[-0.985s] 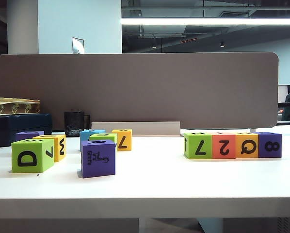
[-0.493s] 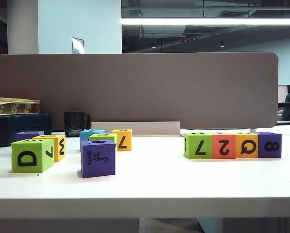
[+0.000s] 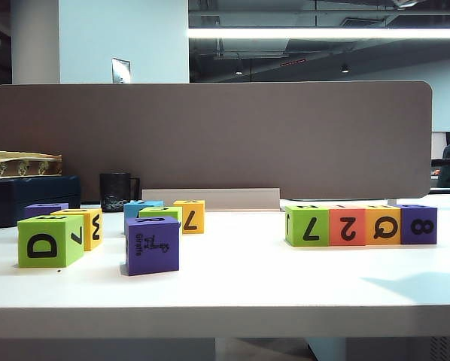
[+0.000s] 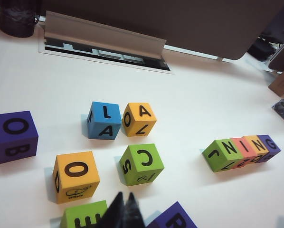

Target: Select the appropriate blocks from the scattered letter blocks on the table and arrange them in a row to spell out "LEARNING".

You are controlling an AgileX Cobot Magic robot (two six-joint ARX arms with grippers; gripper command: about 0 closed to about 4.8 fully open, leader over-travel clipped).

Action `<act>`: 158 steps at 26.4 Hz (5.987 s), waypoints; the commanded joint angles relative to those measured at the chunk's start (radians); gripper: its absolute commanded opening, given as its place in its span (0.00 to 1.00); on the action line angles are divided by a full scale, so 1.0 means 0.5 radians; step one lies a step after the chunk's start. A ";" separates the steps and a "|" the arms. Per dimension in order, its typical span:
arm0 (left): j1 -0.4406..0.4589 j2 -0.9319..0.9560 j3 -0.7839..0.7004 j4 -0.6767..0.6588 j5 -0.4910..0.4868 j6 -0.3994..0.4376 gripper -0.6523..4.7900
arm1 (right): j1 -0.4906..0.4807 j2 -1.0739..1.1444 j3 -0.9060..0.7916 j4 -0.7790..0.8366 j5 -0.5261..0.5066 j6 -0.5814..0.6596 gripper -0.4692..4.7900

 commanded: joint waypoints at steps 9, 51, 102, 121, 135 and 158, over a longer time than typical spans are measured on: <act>-0.004 0.403 0.275 -0.070 0.045 0.233 0.11 | 0.151 0.504 0.384 -0.143 -0.005 -0.057 0.09; -0.307 1.241 1.051 -0.562 -0.009 0.500 0.11 | 0.191 1.016 0.953 -0.556 0.011 -0.274 0.09; -0.793 1.594 1.276 -1.154 -0.076 0.867 0.62 | 0.191 1.024 0.951 -0.575 0.024 -0.274 0.09; -0.924 1.846 1.266 -1.243 -0.384 1.163 0.99 | 0.191 1.026 0.951 -0.664 0.026 -0.274 0.09; -0.936 1.970 1.266 -1.182 -0.334 1.659 1.00 | 0.252 1.026 0.951 -0.977 -0.019 -0.274 0.09; -0.938 2.195 1.270 -1.000 -0.323 1.367 0.67 | 0.266 1.026 0.951 -1.005 0.004 -0.274 0.09</act>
